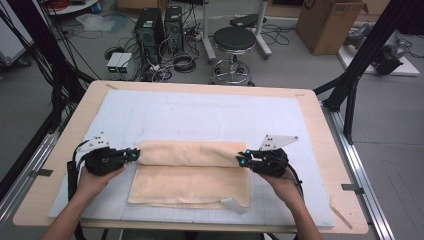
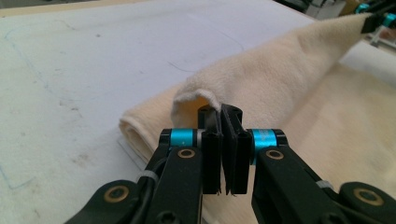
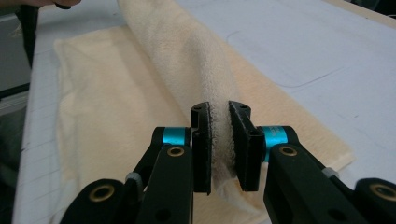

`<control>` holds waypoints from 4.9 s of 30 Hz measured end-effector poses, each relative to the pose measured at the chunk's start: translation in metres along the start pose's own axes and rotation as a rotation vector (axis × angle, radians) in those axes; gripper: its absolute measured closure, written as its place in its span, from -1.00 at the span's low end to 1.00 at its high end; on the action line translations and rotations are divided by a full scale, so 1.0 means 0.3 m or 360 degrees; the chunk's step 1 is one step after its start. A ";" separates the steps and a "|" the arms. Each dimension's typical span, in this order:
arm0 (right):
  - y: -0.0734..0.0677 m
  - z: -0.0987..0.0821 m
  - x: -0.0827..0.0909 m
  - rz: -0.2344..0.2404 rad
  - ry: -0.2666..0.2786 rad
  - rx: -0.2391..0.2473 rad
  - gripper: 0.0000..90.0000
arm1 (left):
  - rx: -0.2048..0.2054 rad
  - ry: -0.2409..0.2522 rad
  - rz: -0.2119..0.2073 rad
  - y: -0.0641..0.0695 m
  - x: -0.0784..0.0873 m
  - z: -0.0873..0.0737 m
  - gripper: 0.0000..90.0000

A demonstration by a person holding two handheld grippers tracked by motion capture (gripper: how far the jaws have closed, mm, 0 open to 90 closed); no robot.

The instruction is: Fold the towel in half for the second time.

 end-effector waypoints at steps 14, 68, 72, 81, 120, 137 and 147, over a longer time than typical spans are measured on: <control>-0.078 -0.084 0.043 0.0113 0.0005 -0.0046 0.28 | -0.0031 -0.0015 -0.0133 0.079 0.084 -0.071 0.09; -0.130 -0.121 -0.068 0.0284 -0.0101 -0.0025 0.44 | -0.0174 -0.0236 -0.0212 0.193 -0.032 -0.100 0.57; -0.161 -0.149 -0.083 0.0281 -0.0203 0.0056 0.43 | -0.0205 -0.0278 -0.0227 0.219 -0.022 -0.145 0.56; -0.115 -0.112 -0.047 0.0161 -0.0103 -0.0005 0.22 | -0.0163 -0.0167 -0.0173 0.177 -0.007 -0.086 0.35; 0.227 0.002 -0.084 -0.0206 -0.0084 -0.0221 0.76 | 0.0262 -0.0083 0.0349 -0.107 -0.251 0.080 0.73; 0.381 0.039 -0.112 -0.0397 0.0008 -0.0353 0.17 | 0.0220 -0.0082 0.0414 -0.200 -0.335 0.159 0.27; 0.277 0.062 -0.128 -0.0258 -0.0038 -0.0305 0.02 | 0.0061 -0.0117 0.0257 -0.083 -0.284 0.108 0.19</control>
Point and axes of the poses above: each handheld gripper's, and its own axes: x roughly backward along the jaws, z roughly out of its top, y roughly to its right, the point moved 3 cm from there along -x, roughly forward along the jaws, and after that the axes turned 3 degrees about z, right-handed, at the moved point
